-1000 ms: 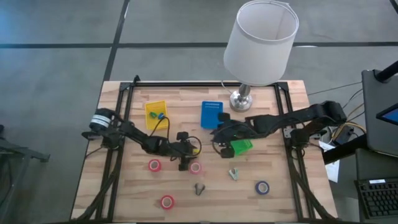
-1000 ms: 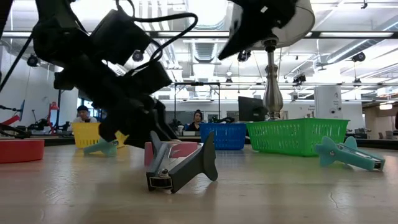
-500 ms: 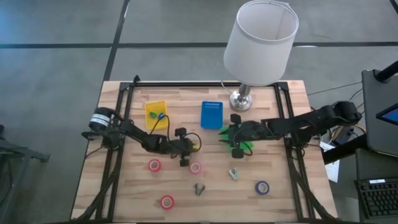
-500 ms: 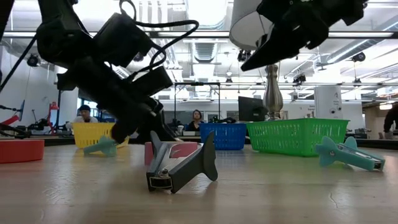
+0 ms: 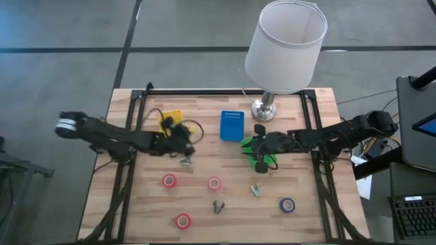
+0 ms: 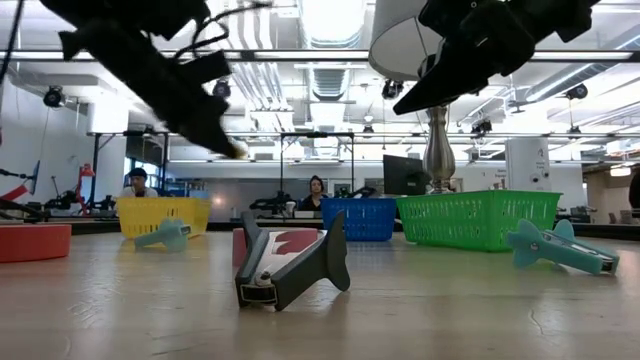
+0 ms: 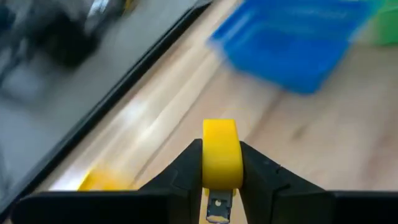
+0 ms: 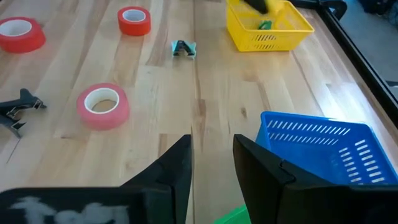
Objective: Pick and place Stapler, Stapler remover, tape
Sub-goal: Put the yellow stapler into the yellow basket, then put the left light blue staple remover into the blue basket
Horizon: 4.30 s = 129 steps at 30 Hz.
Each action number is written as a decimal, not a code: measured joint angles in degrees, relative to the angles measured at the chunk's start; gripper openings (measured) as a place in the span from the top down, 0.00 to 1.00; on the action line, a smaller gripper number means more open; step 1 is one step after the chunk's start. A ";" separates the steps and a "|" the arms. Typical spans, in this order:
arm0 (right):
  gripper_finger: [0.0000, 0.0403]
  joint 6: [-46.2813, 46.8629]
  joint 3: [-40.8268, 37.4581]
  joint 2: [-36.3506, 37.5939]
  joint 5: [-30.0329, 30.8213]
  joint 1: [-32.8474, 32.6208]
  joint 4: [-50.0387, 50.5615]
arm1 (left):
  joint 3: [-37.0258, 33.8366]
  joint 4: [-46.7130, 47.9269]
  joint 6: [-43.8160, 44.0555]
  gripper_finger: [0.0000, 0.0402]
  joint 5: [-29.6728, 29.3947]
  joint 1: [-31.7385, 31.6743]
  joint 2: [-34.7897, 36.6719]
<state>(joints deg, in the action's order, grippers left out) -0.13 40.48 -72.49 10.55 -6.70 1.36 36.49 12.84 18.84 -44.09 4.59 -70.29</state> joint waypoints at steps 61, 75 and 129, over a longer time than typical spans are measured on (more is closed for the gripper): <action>0.71 5.95 -3.21 -0.11 2.97 0.22 -0.34 | -4.84 1.45 3.29 0.68 26.70 11.71 0.45; 0.69 5.71 -3.48 -0.09 2.97 0.22 -2.05 | -15.19 -14.09 2.62 0.70 25.08 13.10 -1.00; 0.70 5.93 -4.93 17.19 3.25 0.24 15.99 | 40.12 -14.57 -30.22 0.90 34.12 -15.72 -46.18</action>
<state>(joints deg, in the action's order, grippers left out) 5.80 35.55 -55.30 13.80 -6.46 17.35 76.62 -1.73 -11.38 -9.97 -11.14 -116.47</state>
